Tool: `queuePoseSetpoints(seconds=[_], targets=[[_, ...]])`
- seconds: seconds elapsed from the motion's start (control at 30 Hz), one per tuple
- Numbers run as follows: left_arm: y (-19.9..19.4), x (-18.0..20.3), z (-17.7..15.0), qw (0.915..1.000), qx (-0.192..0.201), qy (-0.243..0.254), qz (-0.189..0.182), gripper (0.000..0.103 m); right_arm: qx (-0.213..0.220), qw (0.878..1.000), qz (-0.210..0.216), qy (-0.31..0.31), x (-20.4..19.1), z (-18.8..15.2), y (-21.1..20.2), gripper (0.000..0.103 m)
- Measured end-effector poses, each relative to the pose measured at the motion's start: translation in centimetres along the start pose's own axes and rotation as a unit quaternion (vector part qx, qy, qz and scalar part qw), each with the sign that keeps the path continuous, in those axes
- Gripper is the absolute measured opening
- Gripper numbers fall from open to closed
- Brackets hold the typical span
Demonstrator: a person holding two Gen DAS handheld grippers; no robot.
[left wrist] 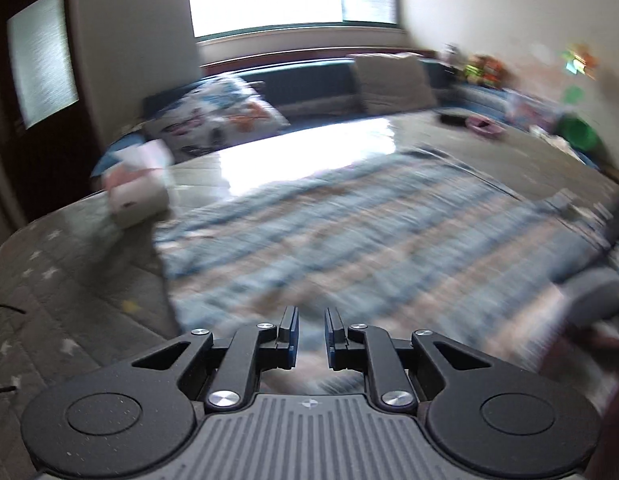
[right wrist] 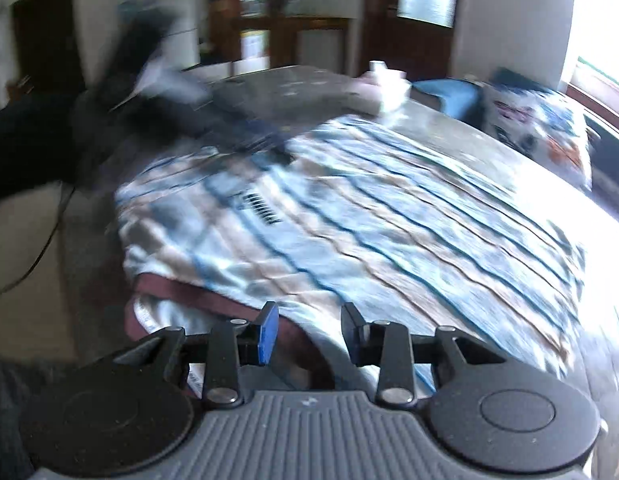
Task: Fold towel
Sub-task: 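Open the right gripper to release the edge while the left gripper approaches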
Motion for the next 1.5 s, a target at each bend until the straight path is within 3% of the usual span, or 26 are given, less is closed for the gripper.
queuePoseSetpoints(seconds=[0.1, 0.27, 0.43, 0.53, 0.6, 0.67, 0.73, 0.77, 0.87, 1.07, 1.27, 1.33, 1.4, 1.5], targets=[[-1.2, 2.7, -1.4, 0.9994, 0.005, 0.020, -0.028, 0.016, -0.002, 0.999, -0.020, 0.024, 1.0, -0.9, -0.6, 0.030], [-2.5, 5.9, -2.5, 0.9971, 0.016, 0.035, -0.066, 0.016, -0.012, 0.999, -0.016, 0.031, -0.3, -2.6, -1.9, 0.030], [-2.5, 8.6, -2.4, 0.9935, 0.025, 0.060, -0.093, 0.030, -0.037, 0.997, -0.025, 0.059, -0.8, -4.2, -1.1, 0.029], [-2.0, 10.0, -2.3, 0.9920, 0.028, 0.079, -0.095, 0.031, -0.037, 0.996, -0.033, 0.071, -1.2, -4.8, -1.1, 0.019], [-1.4, 10.8, -2.3, 0.9913, 0.028, 0.093, -0.089, 0.030, -0.037, 0.996, -0.041, 0.074, -1.4, -5.0, -1.5, 0.008], [-0.8, 11.6, -2.2, 0.9905, 0.029, 0.107, -0.082, 0.030, -0.034, 0.996, -0.049, 0.073, -1.6, -5.1, -2.0, 0.004], [-0.4, 12.3, -2.1, 0.9895, 0.029, 0.117, -0.080, 0.022, -0.025, 0.996, -0.050, 0.071, -2.0, -5.3, -2.7, 0.003], [-0.4, 12.4, -2.1, 0.9890, 0.029, 0.116, -0.087, 0.012, -0.023, 0.996, -0.049, 0.069, -2.2, -5.4, -3.0, 0.003], [-0.9, 13.0, -2.5, 0.9857, 0.033, 0.124, -0.109, 0.005, -0.022, 0.997, -0.046, 0.063, -2.7, -5.7, -4.0, 0.003], [-1.9, 13.9, -4.1, 0.9806, 0.020, 0.143, -0.132, 0.005, -0.012, 0.996, -0.054, 0.065, -2.2, -5.5, -4.8, 0.011], [-3.5, 12.1, -3.4, 0.9873, 0.037, 0.101, -0.117, 0.009, 0.016, 0.994, -0.076, 0.078, -0.1, -3.7, -3.0, 0.022], [-3.8, 11.0, -2.9, 0.9907, 0.045, 0.076, -0.103, 0.018, 0.017, 0.993, -0.076, 0.086, 0.5, -3.2, -2.0, 0.025], [-3.7, 9.7, -2.5, 0.9942, 0.049, 0.050, -0.081, 0.034, 0.021, 0.993, -0.081, 0.087, 0.6, -3.0, -1.0, 0.032], [-2.7, 8.0, -2.6, 0.9974, 0.034, 0.012, -0.063, 0.035, 0.018, 0.993, -0.087, 0.081, 0.3, -3.5, 0.1, 0.032]])
Point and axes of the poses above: each gripper's, at about its wrist camera, not at the fingertips, and y roughly the way its jaws point, x to its right, z to its top, the point moved 4 cm from there along y, roughly the way its jaws point, and after that the axes turned 5 degrees about -x, right-handed, at the moved point
